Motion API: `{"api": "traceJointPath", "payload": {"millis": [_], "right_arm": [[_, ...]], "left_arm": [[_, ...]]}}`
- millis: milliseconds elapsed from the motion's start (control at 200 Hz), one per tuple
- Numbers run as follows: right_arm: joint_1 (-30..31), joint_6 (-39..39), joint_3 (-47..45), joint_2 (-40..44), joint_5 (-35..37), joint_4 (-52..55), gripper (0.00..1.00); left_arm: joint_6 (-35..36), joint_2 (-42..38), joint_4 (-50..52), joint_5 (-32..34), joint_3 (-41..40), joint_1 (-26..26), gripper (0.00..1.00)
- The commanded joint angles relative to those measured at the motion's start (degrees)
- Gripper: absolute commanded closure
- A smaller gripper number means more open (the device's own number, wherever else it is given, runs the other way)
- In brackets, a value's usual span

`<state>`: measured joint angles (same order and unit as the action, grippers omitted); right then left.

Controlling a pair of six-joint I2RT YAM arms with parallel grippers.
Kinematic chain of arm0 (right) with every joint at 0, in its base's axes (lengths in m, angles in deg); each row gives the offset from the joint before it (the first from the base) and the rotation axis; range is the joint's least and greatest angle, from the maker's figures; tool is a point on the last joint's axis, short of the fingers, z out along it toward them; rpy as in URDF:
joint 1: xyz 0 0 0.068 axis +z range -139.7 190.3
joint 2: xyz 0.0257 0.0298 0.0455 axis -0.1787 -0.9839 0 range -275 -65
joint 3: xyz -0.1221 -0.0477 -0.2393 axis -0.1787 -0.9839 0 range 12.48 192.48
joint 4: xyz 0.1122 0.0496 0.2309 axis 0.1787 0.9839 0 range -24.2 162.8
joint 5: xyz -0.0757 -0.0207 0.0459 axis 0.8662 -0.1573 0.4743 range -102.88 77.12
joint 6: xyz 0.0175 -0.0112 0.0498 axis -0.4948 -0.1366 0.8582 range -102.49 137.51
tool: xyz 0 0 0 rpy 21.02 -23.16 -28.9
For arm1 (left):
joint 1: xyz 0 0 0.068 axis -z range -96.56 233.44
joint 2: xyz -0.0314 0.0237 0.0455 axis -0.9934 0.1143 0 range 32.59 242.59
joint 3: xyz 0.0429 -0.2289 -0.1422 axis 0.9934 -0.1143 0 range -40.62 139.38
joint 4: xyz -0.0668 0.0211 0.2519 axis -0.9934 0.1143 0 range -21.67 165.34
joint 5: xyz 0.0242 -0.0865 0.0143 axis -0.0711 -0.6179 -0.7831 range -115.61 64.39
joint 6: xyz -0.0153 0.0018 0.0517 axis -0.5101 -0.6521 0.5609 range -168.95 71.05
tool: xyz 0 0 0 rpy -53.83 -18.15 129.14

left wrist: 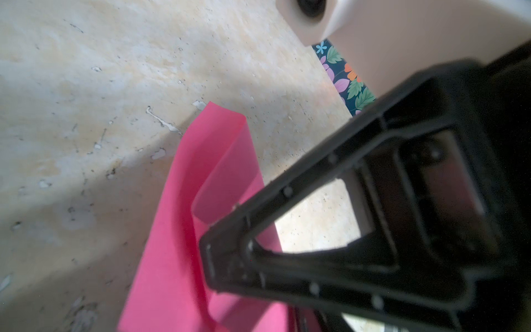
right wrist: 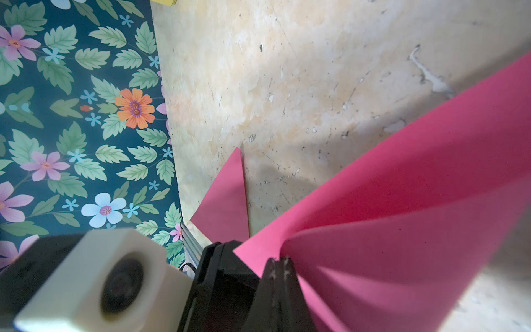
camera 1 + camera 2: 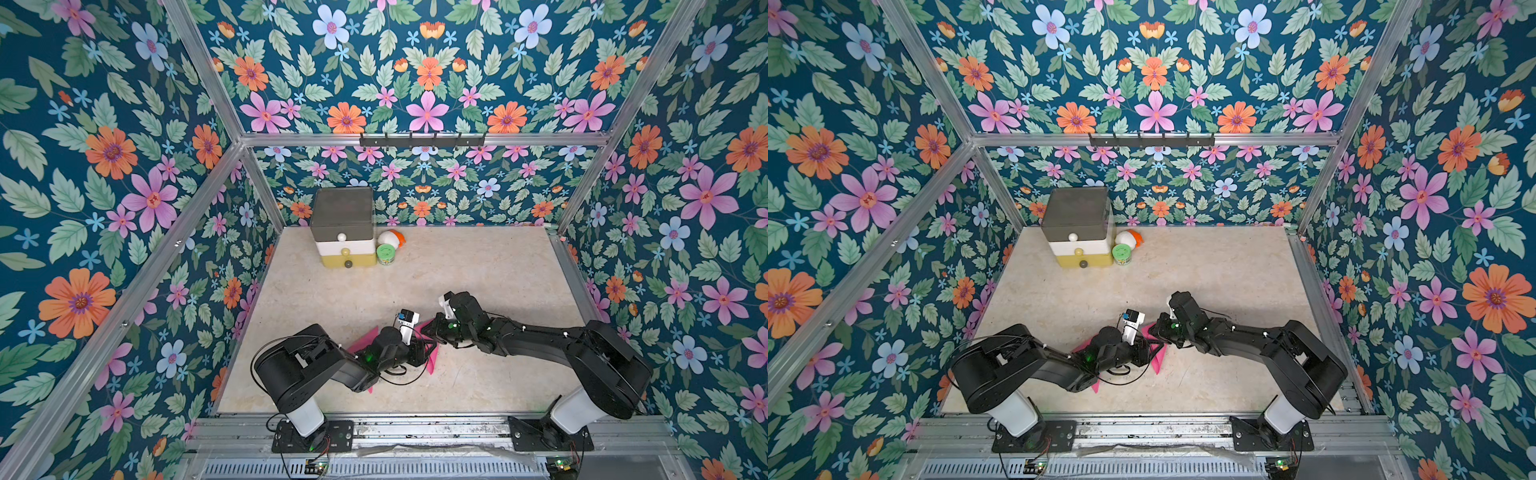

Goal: Fold the square paper diagonally
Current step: Fold the paper at the center of the board.

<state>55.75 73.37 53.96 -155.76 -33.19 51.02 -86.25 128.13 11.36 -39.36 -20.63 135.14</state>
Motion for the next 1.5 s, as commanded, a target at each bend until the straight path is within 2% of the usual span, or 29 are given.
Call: {"api": "traceJointPath", "payload": {"millis": [0, 315, 680, 1285, 1495], "right_arm": [[0.06, 0.92, 0.00, 0.24, 1.25, -2.30, 1.00], [0.01, 1.67, 1.28, -1.29, 2.08, -2.74, 1.00], [0.05, 2.24, 1.33, -2.57, 1.85, -3.90, 1.00], [0.16, 0.99, -1.08, -1.41, 2.12, -3.23, 1.00], [0.24, 1.00, -0.82, -1.91, 2.28, -3.59, 1.00]], "left_arm": [[0.47, 0.24, -0.33, -0.92, 0.48, -0.02, 0.51], [0.50, 0.51, -0.07, -1.49, 0.83, -0.02, 0.53], [0.52, 0.82, 0.01, -1.88, 1.05, 0.00, 0.62], [0.34, 1.53, 1.16, -2.11, 1.98, -0.02, 0.57], [0.31, 1.84, 1.34, -2.67, 2.34, -0.02, 0.58]]}}
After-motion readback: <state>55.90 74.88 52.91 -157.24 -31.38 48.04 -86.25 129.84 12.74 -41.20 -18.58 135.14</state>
